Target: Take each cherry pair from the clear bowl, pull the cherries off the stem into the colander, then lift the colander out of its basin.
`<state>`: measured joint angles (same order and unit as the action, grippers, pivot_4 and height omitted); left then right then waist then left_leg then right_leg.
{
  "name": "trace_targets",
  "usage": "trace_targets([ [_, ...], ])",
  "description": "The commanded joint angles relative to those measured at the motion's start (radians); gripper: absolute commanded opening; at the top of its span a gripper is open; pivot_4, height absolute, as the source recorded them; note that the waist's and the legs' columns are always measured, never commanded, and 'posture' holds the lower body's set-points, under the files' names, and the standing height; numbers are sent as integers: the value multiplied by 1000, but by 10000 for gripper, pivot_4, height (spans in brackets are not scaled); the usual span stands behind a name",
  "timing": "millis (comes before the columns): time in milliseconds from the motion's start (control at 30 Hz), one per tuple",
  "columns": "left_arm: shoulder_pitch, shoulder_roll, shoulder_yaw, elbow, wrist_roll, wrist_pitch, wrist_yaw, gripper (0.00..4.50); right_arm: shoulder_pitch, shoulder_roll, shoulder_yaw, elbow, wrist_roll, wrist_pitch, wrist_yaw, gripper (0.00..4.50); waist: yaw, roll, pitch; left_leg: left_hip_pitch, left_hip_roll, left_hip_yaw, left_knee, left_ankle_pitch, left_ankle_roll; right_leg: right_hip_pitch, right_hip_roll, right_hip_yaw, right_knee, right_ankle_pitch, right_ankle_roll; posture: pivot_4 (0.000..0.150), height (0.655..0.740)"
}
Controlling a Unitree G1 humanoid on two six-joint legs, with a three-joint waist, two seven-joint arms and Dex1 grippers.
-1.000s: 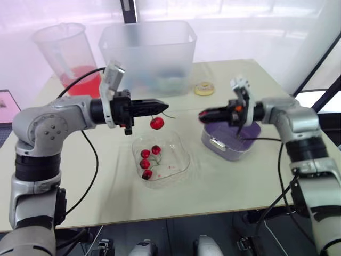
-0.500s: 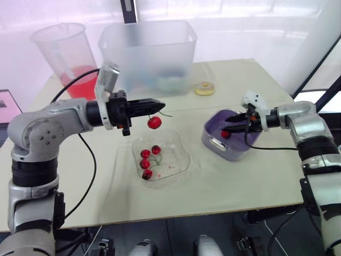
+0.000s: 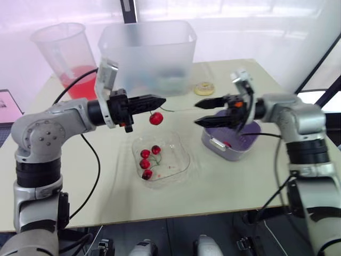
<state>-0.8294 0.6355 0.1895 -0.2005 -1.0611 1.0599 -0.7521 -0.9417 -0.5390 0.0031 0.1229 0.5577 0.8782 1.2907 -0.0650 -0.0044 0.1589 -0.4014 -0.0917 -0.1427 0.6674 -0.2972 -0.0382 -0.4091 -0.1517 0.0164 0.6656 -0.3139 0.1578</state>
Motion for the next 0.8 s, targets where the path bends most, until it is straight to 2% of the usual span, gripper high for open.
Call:
trace_targets([
  [33, -4, -3, 27, -42, -35, -5, 14, 0, -3, 63, -28, -95, 78, 49, -83, 44686, 5, 0, 0, -1, 0, 0, 0, 0, 0, 0, 0, 0, 0, 0, 0, 1500, 7400],
  [367, 14, -10, 27, -67, -57, -9, 50, 0, 9, 175, -11, -141, 176, 81, -164, 44686, -2, 0, 0, -1, 0, -1, 1, 0, 0, -1, 0, 0, 1, 0, 0, 1500, 7400],
  [467, 21, -11, 26, -75, -61, -12, 55, 0, 14, 188, 2, -145, 191, 84, -178, 36370, -4, 0, 0, -1, 0, -1, 1, 0, 0, -1, 0, 0, 1, 0, 0, 1500, 7400],
  [700, 38, -10, 23, -81, -55, -21, 57, 0, 14, 196, 7, -143, 208, 78, -201, 2664, -4, 0, 0, -1, 0, -1, 1, 0, 0, -1, 0, 0, 1, 0, 0, 1500, 7400],
  [733, 37, -12, 22, -81, -55, -23, 58, 0, 16, 195, 12, -143, 204, 74, -202, 414, -4, 0, 0, -1, 0, -1, 1, 0, 0, -1, 0, 0, 1, 0, 0, 1500, 7400],
  [800, 37, -13, 21, -81, -54, -25, 57, 0, 19, 189, 23, -145, 197, 69, -200, 414, -4, 0, 0, -1, 0, -1, 1, 0, 0, -1, 0, 0, 1, 0, 0, 1500, 7400],
])
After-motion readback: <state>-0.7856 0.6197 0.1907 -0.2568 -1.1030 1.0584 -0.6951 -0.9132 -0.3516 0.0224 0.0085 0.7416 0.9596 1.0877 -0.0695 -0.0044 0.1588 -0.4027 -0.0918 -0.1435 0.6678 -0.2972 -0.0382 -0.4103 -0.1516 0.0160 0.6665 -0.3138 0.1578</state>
